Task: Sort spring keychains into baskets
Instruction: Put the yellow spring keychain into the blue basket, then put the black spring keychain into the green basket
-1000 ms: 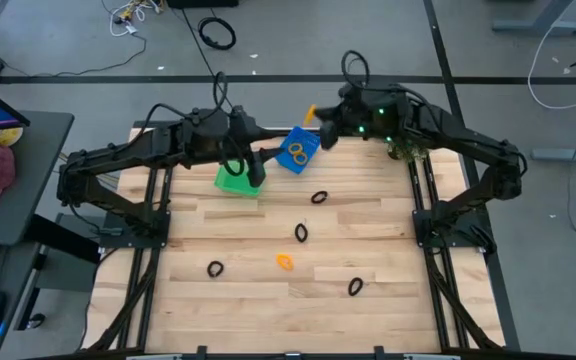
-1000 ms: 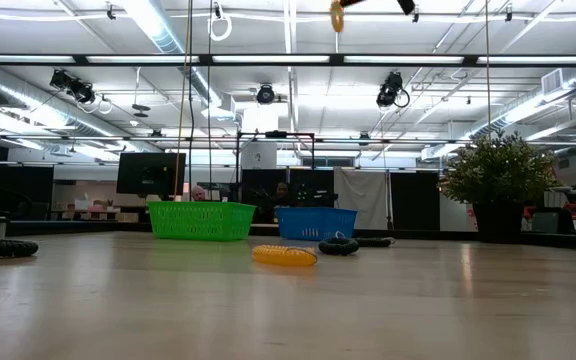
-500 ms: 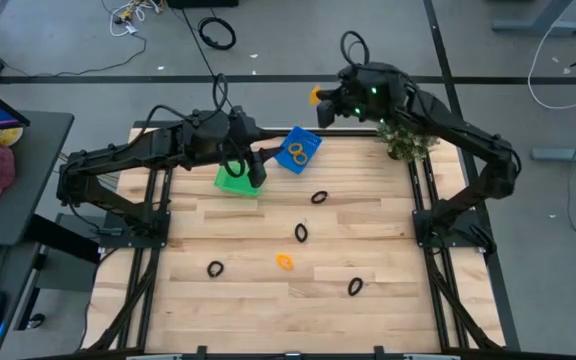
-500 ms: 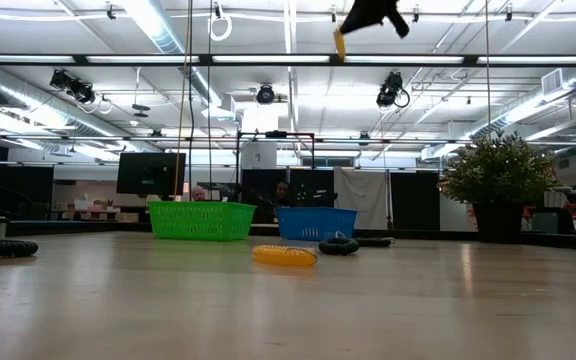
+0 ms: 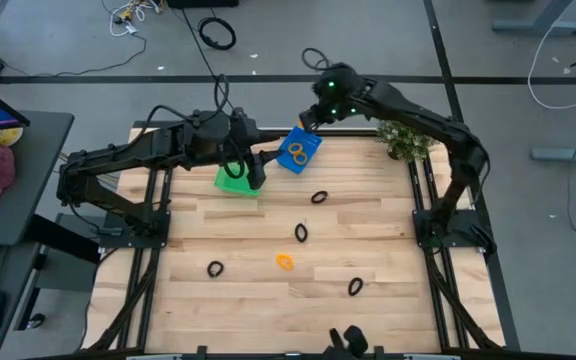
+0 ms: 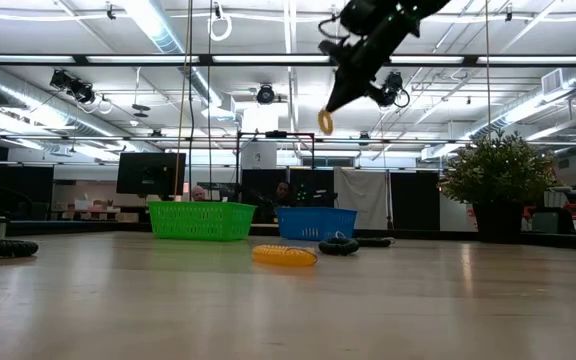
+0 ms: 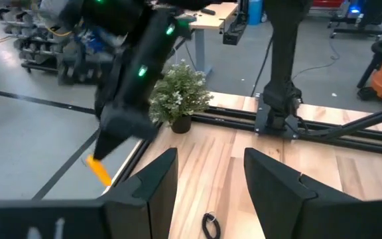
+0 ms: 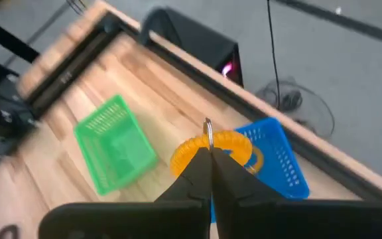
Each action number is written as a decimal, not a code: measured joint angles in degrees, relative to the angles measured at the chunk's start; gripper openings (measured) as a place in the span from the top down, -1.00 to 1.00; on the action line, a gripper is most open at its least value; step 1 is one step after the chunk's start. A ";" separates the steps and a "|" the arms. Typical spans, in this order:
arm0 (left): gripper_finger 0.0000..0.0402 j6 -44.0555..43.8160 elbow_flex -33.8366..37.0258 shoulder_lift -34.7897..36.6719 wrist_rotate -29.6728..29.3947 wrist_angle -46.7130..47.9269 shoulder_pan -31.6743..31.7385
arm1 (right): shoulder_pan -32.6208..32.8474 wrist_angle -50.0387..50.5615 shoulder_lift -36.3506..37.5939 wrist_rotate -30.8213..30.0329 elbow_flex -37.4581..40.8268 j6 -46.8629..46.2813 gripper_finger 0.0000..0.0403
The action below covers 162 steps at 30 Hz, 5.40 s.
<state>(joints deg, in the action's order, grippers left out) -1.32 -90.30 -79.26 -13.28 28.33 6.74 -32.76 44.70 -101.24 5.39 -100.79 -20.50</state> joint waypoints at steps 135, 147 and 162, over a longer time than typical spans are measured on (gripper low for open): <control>0.12 0.81 0.00 -0.07 0.00 0.68 0.15 | 49.83 32.92 26.53 8.55 27.10 18.54 0.05; 0.12 1.05 0.00 -0.07 0.00 0.69 0.15 | 57.58 8.54 26.52 5.43 44.55 5.88 0.06; 0.12 1.11 0.00 -0.07 0.02 0.70 0.15 | 65.99 -7.94 23.38 -3.42 55.37 -1.71 0.06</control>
<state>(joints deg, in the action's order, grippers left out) -0.21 -90.30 -79.33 -13.26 29.03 6.90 33.23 36.76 -77.86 1.97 -45.43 -22.21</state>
